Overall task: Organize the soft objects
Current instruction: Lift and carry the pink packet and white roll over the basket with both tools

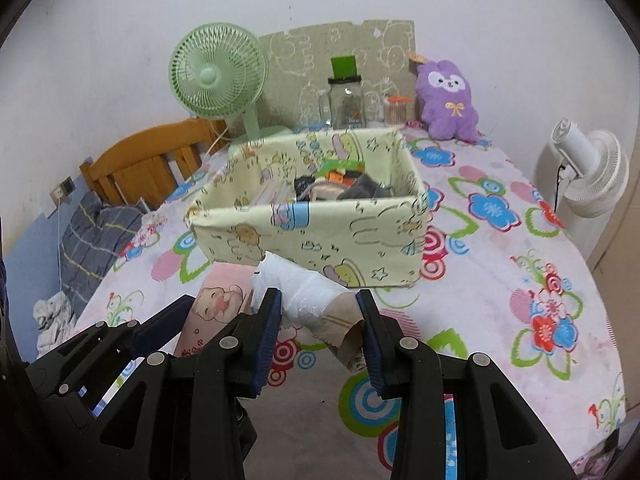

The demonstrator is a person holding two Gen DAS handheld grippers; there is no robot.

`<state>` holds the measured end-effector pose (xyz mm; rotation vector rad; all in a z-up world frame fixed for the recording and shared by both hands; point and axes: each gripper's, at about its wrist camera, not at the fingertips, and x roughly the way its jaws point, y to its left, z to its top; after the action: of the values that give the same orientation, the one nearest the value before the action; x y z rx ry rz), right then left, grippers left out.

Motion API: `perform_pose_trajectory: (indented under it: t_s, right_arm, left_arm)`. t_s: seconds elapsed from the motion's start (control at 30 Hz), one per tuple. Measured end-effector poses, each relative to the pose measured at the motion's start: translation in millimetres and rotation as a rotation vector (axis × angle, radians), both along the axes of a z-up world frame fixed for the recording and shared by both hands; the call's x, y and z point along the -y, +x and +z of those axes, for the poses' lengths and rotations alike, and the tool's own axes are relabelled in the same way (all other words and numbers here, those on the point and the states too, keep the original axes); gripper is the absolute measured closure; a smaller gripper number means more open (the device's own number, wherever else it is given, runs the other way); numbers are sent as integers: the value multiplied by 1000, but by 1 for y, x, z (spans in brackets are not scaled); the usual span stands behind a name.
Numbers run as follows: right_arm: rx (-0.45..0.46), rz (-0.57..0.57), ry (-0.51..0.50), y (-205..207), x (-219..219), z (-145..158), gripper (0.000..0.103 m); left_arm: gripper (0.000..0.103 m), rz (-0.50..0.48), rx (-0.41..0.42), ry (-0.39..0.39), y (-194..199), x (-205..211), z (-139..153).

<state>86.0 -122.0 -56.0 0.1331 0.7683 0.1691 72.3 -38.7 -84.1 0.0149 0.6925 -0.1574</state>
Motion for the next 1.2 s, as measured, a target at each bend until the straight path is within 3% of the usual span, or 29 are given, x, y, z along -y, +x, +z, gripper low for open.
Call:
perform_pose_trajectory:
  t_s: [0.67,1.2]
  right_arm:
    - [98,-28,-11,-15,5,63,62]
    - [129,-38,-3,-2,11,83,62]
  left_arm:
    - [64,-20,91,-11,-11,3,56]
    - [64,-24,122,-11,2,6,75]
